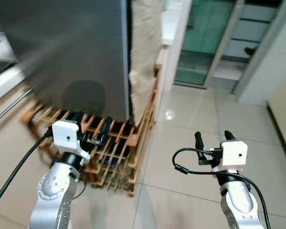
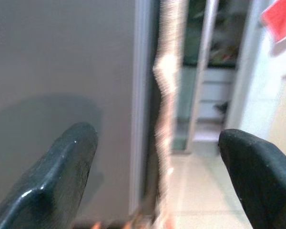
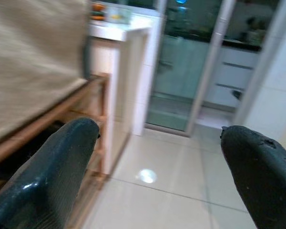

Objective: Restocking fridge

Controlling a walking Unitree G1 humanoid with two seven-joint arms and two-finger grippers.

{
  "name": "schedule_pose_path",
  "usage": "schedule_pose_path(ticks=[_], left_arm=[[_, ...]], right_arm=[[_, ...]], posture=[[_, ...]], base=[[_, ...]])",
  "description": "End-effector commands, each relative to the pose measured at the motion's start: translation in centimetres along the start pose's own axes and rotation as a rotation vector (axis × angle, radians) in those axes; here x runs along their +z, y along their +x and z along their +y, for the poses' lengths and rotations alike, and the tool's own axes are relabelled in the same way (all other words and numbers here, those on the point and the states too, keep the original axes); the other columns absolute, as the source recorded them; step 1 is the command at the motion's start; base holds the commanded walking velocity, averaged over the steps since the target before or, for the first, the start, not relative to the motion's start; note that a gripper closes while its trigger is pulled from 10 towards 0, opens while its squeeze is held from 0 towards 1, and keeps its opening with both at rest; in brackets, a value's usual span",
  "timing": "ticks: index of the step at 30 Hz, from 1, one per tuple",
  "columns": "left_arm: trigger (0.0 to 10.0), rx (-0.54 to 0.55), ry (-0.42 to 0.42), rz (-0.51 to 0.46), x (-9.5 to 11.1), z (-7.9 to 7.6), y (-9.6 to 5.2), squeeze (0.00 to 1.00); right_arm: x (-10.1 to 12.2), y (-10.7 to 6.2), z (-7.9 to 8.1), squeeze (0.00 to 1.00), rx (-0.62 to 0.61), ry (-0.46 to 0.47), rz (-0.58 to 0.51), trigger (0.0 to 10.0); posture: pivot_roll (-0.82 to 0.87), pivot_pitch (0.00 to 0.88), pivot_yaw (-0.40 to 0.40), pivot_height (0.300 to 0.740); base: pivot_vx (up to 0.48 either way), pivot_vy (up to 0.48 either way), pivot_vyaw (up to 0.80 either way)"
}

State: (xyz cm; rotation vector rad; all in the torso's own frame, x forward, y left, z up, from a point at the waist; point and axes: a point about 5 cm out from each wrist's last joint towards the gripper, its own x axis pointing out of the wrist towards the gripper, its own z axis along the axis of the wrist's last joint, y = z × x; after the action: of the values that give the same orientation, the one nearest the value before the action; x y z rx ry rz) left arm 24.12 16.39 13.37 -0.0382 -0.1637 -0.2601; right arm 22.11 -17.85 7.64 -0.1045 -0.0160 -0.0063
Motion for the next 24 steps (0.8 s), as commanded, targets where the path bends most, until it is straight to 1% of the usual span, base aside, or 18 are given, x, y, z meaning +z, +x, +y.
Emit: schedule_pose_path(ticks=[1, 6, 11, 13, 15, 18, 19, 20, 21, 22, 24], left_arm=[[10.0, -0.024, 0.007, -0.018, 0.2, -0.5, 0.0, 0.00], [10.0, -0.027, 0.027, 0.000, 0.0, -0.3, 0.1, 0.00], [10.0, -0.015, 0.031, -0.002, 0.1, 0.0, 0.7, 0.00], [10.0, -0.011, 0.040, -0.011, 0.3, 0.1, 1.6, 0.00], [10.0, 0.010, 0.105, 0.010, 0.3, 0.2, 3.0, 0.00], [10.0, -0.012, 0.075, 0.031, 0.3, -0.2, 5.0, 0.00], [10.0, -0.012, 0.075, 0.031, 0.3, -0.2, 5.0, 0.00], [10.0, -0.012, 0.032, 0.026, 0.6, -0.6, 6.1, 0.00], [10.0, -0.012, 0.032, 0.026, 0.6, -0.6, 6.1, 0.00], [10.0, -0.011, 0.015, 0.024, 0.7, -0.8, 6.5, 0.00], [10.0, -0.028, 0.021, 0.018, 0.8, -1.2, 7.1, 0.00]], right_arm=[[-0.3, 0.0, -0.3, 0.00, -0.008, -0.005, 0.014, 10.0], [-0.2, 0.4, 0.1, 0.00, 0.004, -0.016, 0.003, 10.0], [-0.2, 0.6, 0.1, 0.00, 0.009, -0.020, -0.001, 10.0], [-0.2, 0.8, 0.1, 0.00, 0.012, -0.021, -0.005, 10.0], [-0.1, 0.9, 0.1, 0.00, 0.015, -0.022, -0.009, 10.0], [-0.1, 1.0, 0.2, 0.00, 0.021, -0.024, -0.011, 10.0], [-0.1, 1.0, 0.2, 0.00, 0.021, -0.024, -0.011, 10.0], [-0.1, 1.1, 0.2, 0.00, 0.021, -0.025, -0.013, 10.0], [-0.1, 1.1, 0.2, 0.00, 0.021, -0.025, -0.013, 10.0], [-0.1, 1.1, 0.2, 0.00, 0.020, -0.026, -0.012, 10.0], [-0.2, 1.1, 0.2, 0.00, 0.018, -0.024, -0.010, 10.0]], posture=[[-0.16, 0.000, 0.018, 0.740], [-0.16, 0.000, 0.021, 0.740], [-0.16, 0.000, 0.017, 0.740], [-0.16, 0.000, 0.014, 0.740], [-0.17, 0.000, 0.012, 0.740], [-0.17, 0.000, 0.012, 0.740], [-0.17, 0.000, 0.012, 0.740], [-0.18, 0.000, 0.017, 0.740], [-0.18, 0.000, 0.017, 0.740], [-0.18, 0.000, 0.017, 0.740], [-0.19, 0.000, 0.019, 0.740]], base=[[0.472, 0.000, 0.00], [0.000, 0.000, 0.00], [0.000, 0.000, 0.00], [0.000, 0.000, 0.00], [0.000, 0.000, 0.00], [0.000, 0.000, 0.00], [0.000, 0.000, 0.00], [0.000, 0.000, 0.00], [0.000, 0.000, 0.00], [0.000, 0.000, 0.00], [0.000, 0.000, 0.00]])
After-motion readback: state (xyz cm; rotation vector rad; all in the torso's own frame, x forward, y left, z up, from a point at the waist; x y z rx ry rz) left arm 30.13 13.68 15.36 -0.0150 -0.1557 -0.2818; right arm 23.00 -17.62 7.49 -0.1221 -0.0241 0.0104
